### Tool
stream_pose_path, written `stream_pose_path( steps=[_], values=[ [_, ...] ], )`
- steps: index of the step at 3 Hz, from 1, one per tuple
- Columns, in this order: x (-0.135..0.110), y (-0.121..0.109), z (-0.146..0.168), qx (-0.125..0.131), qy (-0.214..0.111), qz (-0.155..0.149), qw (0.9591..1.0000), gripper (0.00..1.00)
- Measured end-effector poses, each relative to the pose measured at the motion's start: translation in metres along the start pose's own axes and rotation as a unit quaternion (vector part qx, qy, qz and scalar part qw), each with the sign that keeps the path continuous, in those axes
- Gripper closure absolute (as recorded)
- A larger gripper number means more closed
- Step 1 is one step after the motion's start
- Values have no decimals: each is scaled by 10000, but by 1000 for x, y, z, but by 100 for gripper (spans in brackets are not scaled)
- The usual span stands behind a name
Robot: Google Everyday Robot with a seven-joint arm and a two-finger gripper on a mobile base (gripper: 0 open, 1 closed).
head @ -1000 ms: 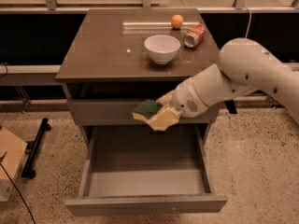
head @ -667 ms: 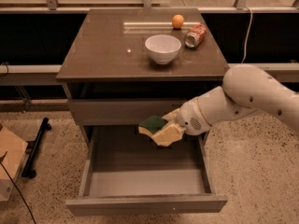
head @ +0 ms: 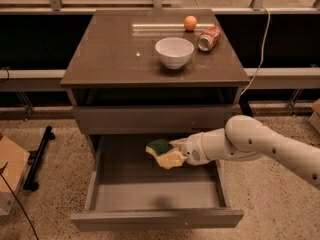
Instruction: Place sponge into middle drawer
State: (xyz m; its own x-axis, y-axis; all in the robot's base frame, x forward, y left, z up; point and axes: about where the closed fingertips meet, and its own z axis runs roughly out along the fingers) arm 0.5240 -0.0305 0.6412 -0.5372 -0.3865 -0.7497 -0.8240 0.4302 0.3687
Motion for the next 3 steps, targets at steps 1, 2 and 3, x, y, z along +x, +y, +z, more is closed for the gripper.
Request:
stream_pose_path(
  steps=[1,2,3],
  values=[
    [0,0,0,0,0,0,10000,100],
    [4,-1,18,-162,292,8,9994,100],
    [22,-5,43,-234,589,137,9979,100]
  ],
)
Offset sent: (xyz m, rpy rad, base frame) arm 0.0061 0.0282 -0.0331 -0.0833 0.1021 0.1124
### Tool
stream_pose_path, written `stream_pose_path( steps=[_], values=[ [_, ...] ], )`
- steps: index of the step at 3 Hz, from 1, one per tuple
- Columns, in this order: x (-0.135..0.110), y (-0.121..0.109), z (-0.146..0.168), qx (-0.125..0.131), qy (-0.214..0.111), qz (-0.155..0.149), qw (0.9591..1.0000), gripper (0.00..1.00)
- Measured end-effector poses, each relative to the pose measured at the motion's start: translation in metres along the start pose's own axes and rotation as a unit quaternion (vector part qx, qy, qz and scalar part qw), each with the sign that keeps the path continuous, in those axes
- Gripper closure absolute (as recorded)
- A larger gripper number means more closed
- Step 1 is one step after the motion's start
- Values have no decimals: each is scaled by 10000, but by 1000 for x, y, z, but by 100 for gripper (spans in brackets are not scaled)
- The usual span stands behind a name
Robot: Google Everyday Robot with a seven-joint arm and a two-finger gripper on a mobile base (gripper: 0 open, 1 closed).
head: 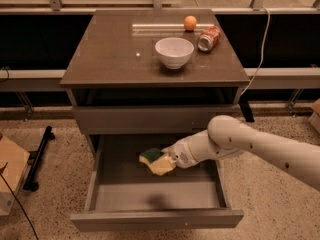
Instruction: Place sponge into middle drawer
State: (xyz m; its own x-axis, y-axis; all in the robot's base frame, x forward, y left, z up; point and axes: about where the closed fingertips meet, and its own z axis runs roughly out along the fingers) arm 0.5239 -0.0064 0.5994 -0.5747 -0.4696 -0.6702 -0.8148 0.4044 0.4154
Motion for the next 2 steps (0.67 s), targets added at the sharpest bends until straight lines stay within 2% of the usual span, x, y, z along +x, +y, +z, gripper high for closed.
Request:
stream_pose_path(
  steps=[1,2],
  values=[
    [29,-16,34,14,189,233,9996,100],
    [62,-34,65,88,344,483,9982,84]
  ],
)
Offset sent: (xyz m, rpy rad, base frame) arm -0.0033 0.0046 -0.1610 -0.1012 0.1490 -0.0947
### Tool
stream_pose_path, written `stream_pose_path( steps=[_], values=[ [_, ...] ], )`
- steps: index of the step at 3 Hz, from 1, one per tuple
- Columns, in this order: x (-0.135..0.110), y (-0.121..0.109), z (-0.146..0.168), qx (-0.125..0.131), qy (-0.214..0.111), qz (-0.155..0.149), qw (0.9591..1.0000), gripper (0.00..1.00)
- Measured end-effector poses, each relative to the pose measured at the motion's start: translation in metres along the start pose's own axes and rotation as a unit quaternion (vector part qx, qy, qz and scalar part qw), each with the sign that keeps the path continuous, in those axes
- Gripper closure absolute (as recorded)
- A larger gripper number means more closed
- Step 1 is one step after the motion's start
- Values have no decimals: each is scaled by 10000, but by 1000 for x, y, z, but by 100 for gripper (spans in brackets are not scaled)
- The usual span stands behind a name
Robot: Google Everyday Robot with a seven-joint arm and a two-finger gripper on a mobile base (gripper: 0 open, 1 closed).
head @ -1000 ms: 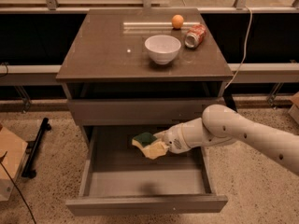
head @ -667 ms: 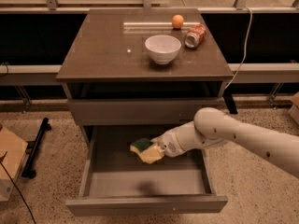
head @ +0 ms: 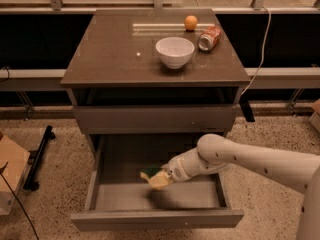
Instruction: Place sponge into middle drawer
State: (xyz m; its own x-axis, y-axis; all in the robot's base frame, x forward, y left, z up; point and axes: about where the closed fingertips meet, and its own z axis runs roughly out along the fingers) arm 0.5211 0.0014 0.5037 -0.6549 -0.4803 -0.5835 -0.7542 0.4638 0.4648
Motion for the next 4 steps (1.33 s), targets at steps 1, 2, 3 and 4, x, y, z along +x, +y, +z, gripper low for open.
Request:
stream_pose_path(
  steps=[1,2,3,4],
  values=[
    [31,-22,30,73,84,398,9991,60],
    [56,-39,52,196,120,775,9967,36],
    [56,-37,53,180,122,758,9969,13],
    [56,-37,54,167,129,757,9969,0]
  ],
)
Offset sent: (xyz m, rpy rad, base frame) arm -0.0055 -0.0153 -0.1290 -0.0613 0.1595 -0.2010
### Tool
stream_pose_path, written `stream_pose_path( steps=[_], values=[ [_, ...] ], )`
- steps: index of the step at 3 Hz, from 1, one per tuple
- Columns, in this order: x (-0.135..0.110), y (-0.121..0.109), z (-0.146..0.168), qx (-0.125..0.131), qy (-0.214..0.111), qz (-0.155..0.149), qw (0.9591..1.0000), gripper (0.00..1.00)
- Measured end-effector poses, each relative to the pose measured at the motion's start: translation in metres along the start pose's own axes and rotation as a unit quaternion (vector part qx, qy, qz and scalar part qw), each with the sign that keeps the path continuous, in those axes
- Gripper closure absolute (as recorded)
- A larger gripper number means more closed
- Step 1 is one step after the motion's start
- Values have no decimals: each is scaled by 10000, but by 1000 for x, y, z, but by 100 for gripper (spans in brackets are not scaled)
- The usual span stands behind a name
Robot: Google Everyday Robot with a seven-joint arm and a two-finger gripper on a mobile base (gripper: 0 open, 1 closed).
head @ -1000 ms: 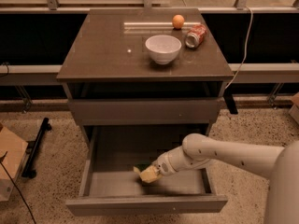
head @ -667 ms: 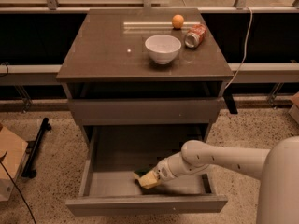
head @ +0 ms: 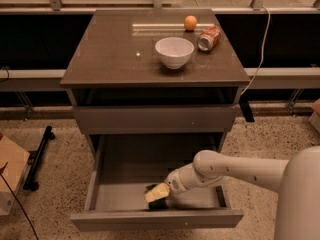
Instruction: Place sponge into middle drawer
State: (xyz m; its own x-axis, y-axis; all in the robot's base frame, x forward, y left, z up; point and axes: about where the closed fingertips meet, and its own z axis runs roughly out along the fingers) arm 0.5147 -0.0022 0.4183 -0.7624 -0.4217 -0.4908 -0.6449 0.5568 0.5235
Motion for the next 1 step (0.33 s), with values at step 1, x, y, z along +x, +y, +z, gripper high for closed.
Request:
stream_pose_path(
  steps=[1],
  values=[
    [0,0,0,0,0,0,10000,0]
  ],
)
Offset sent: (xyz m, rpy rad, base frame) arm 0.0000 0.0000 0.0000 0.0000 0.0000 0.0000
